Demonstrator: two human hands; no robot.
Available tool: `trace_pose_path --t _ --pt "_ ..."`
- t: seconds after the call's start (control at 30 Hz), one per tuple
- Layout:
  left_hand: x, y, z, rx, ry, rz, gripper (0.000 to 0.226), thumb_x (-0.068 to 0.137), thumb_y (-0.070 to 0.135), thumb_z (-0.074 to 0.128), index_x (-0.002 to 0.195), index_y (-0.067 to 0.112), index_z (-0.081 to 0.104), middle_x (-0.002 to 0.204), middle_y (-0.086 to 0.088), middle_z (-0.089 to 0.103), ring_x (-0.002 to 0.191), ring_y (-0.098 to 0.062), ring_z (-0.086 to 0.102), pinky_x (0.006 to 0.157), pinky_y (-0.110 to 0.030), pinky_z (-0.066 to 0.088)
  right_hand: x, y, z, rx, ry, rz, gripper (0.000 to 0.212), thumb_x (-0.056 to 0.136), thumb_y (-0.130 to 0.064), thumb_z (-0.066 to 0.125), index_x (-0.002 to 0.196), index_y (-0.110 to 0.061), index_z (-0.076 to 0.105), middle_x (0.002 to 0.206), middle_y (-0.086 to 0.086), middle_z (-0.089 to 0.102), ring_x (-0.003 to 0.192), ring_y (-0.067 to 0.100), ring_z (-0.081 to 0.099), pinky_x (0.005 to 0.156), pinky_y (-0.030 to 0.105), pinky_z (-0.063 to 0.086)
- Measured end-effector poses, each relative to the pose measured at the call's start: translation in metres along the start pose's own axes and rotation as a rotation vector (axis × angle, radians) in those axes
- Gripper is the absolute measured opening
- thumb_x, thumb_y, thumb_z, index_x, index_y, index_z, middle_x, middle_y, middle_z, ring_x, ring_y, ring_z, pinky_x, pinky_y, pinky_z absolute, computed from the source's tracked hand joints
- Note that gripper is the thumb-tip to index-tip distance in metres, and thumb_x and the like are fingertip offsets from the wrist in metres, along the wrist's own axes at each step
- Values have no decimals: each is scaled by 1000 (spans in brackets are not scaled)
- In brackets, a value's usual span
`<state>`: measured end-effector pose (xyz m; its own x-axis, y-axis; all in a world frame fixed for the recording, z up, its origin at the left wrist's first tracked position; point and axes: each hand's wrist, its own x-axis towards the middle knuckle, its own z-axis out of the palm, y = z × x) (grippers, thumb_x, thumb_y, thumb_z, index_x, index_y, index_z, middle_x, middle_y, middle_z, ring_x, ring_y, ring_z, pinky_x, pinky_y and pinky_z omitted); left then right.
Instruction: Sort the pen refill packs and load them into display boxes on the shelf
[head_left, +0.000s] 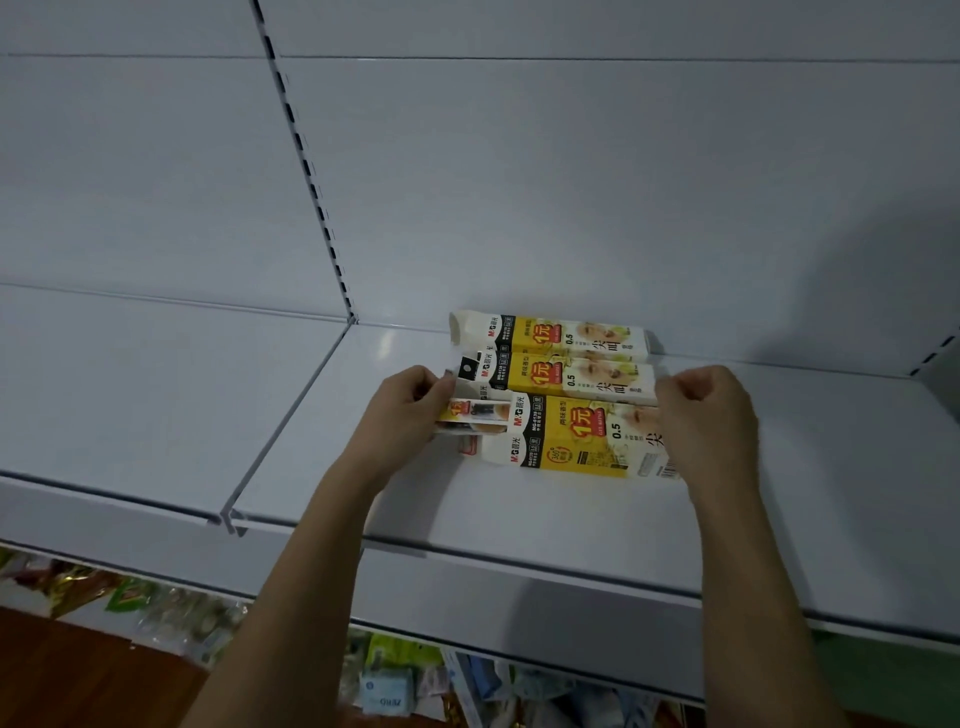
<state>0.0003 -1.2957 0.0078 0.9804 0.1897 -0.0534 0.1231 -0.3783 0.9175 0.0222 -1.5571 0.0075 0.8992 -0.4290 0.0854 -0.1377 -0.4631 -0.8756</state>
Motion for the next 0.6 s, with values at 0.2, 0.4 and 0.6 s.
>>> trace_pose_path --t 0.2,0.4,0.6 --pt "5 10 17 138 11 76 30 103 31 46 78 14 47 79 -3 64 65 -15 54 56 -27 41 -4 16 -1 110 25 38 14 91 -33 63 88 -20 60 86 -10 63 74 18 69 66 39 57" --pt "7 24 21 291 12 189 22 104 25 44 84 16 45 76 10 55 64 -3 50 49 -8 36 -6 16 -5 132 8 13 25 96 -37 59 86 -14 60 80 -8 65 67 11 66 54 25 45" --pt "8 21 19 309 -75 194 27 103 25 47 78 15 45 72 9 53 61 -4 48 49 -7 37 -6 14 -6 110 -21 -19 29 97 -36 58 81 -11 59 77 -2 69 64 13 70 51 29 50"
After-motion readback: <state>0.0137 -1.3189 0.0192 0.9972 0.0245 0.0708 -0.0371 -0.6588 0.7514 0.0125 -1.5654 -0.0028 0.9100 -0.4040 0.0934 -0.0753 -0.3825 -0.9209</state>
